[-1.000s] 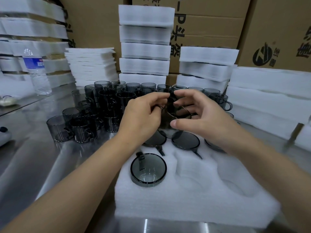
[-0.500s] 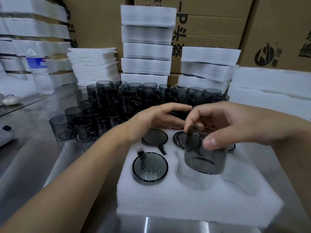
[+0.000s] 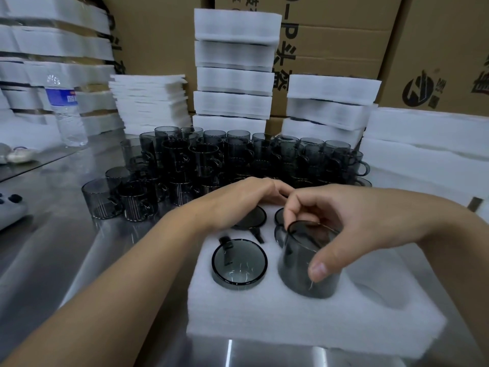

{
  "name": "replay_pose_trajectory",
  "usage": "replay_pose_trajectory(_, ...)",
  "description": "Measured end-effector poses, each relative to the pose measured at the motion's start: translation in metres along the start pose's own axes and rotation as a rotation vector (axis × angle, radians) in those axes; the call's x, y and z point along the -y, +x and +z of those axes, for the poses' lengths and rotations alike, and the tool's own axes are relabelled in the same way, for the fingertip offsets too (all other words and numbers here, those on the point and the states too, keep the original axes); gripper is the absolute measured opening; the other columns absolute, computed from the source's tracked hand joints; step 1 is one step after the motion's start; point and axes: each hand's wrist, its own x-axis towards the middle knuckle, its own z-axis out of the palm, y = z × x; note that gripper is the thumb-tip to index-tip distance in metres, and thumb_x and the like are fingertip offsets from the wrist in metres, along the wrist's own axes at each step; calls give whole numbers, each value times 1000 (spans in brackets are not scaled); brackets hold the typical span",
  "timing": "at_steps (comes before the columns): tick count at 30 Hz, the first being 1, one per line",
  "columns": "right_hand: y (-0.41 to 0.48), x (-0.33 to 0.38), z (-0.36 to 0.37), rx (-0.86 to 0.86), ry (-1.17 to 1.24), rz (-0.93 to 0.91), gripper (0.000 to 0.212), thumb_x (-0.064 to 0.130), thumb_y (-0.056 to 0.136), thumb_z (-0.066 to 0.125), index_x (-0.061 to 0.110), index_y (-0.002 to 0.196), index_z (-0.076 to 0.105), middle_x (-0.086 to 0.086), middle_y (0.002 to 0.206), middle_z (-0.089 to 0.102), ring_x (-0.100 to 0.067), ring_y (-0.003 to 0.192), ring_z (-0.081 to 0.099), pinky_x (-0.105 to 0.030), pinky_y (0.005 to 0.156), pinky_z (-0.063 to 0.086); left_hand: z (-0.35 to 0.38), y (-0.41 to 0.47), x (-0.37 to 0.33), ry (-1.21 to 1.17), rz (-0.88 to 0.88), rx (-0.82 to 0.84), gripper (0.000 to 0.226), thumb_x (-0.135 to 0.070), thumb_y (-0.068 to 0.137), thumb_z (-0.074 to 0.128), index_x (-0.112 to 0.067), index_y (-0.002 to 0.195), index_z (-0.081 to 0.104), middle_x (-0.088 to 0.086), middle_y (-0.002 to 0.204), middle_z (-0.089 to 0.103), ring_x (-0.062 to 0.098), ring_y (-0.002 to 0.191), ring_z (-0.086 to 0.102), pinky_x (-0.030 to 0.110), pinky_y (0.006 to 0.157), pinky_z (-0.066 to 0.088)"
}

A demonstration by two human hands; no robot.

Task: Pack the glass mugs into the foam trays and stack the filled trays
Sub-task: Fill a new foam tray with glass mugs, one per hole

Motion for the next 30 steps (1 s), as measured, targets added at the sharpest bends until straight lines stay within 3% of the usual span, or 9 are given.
replay_pose_trajectory(7,-4,10,5,-43,-214,58,62,68,41,77,41,91,51,13,74,47,2,59,42,-19,52,37,3,-1,-7,144,16,-36,49,-28,79,31,-11,108,67,2,116,67,17,112,59,44,103,39)
replay_pose_trajectory(12,-2,10,11,29,-320,134,64,78,37,70,50,89,46,19,79,52,1,65,47,-23,57,41,3,-1,-9,213,-28,5,46,-32,82,31,-26,111,66,-11,119,65,1,112,56,33,104,39)
replay_pose_trajectory(17,2,-3,1,-64,-26,55,59,77,45,73,42,90,60,13,67,43,-9,61,41,-33,56,36,3,-1,-11,366,-47,7,33,-35,82,32,-39,96,61,-10,114,65,7,108,56,34,100,40)
replay_pose_trajectory(19,3,-12,-6,-182,18,56,56,77,47,72,40,88,61,11,69,48,-11,63,44,-37,60,38,0,-2,-12,422,-96,42,42,-37,86,32,-34,115,62,-12,129,59,3,115,52,27,103,37)
replay_pose_trajectory(21,4,-24,-13,-270,-36,125,59,78,44,68,46,92,58,23,86,57,2,81,55,-29,80,47,-5,-4,-14,418,-148,67,54,-44,83,35,-32,132,53,-16,140,49,-1,124,44,22,106,31)
replay_pose_trajectory(22,3,-29,-15,-260,-56,181,64,79,42,65,49,98,55,30,100,56,11,97,53,-25,94,44,-7,-5,-14,393,-166,75,60,-50,79,37,-34,135,50,-18,142,46,-3,126,40,20,106,29)
replay_pose_trajectory(24,1,-34,-18,-138,-64,282,81,79,43,63,51,117,45,31,126,47,13,121,41,-25,108,34,-11,-8,-14,378,-187,109,76,-66,69,44,-38,139,43,-22,144,41,-5,128,36,16,103,27)
replay_pose_trajectory(27,-3,-38,-19,47,-93,337,102,76,46,64,43,138,34,27,138,42,9,127,40,-24,109,35,-11,-12,-15,477,-224,209,105,-80,49,54,-45,144,28,-40,135,35,-10,126,32,12,100,27)
replay_pose_trajectory(30,-2,-38,-20,90,-95,348,103,73,49,68,42,140,34,28,135,47,7,122,46,-26,106,40,-11,-12,-16,503,-250,264,108,-74,50,67,-48,145,22,-54,113,24,-18,116,26,0,81,24)
